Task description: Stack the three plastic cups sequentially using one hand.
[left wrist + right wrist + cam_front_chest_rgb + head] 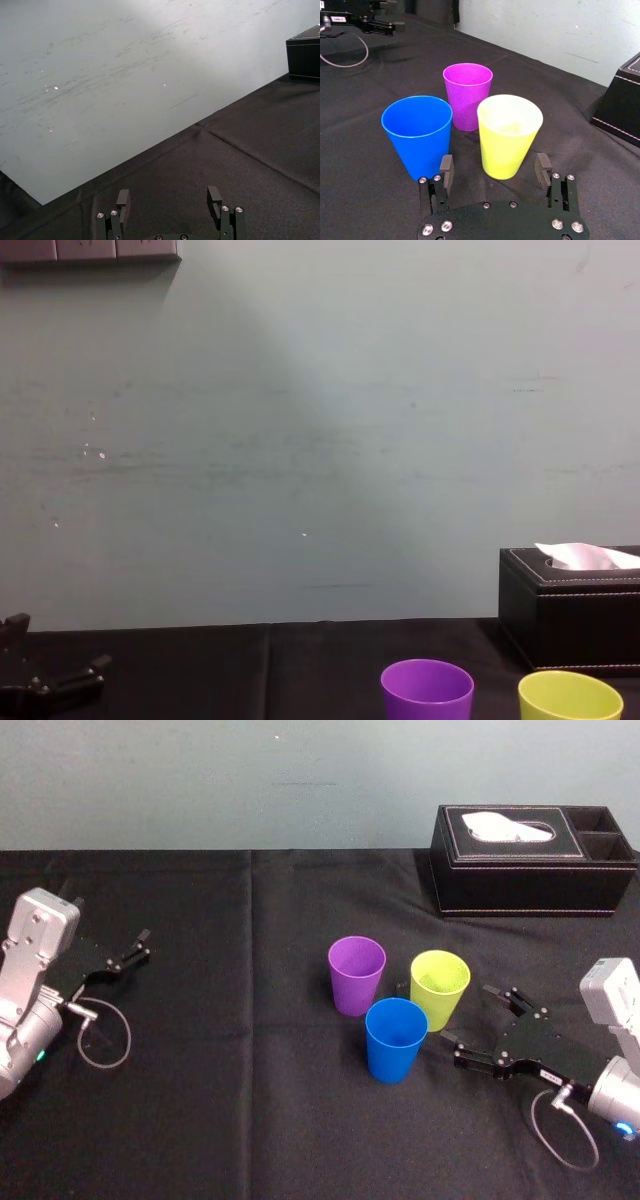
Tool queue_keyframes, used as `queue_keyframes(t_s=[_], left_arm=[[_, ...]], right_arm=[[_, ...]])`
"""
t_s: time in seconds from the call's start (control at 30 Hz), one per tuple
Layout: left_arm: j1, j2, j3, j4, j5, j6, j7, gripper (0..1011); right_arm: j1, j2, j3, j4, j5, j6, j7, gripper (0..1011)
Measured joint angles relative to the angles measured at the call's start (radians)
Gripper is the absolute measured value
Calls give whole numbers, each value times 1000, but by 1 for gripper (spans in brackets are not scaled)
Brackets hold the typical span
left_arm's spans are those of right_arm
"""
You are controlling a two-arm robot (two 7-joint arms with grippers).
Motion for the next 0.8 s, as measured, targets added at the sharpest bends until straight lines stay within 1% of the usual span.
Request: queue_keyframes(t_s=[0.27,0.47,0.8], left_arm=[[0,0,0,0,0,0,0,1011],[0,0,0,0,0,0,0,1011],[0,0,0,0,0,0,0,1011]], right_arm=[[17,-31,7,28,-14,10,9,1003],[24,-49,14,37,-23,18,11,1003],[55,-84,16,63,-45,33,19,1003]])
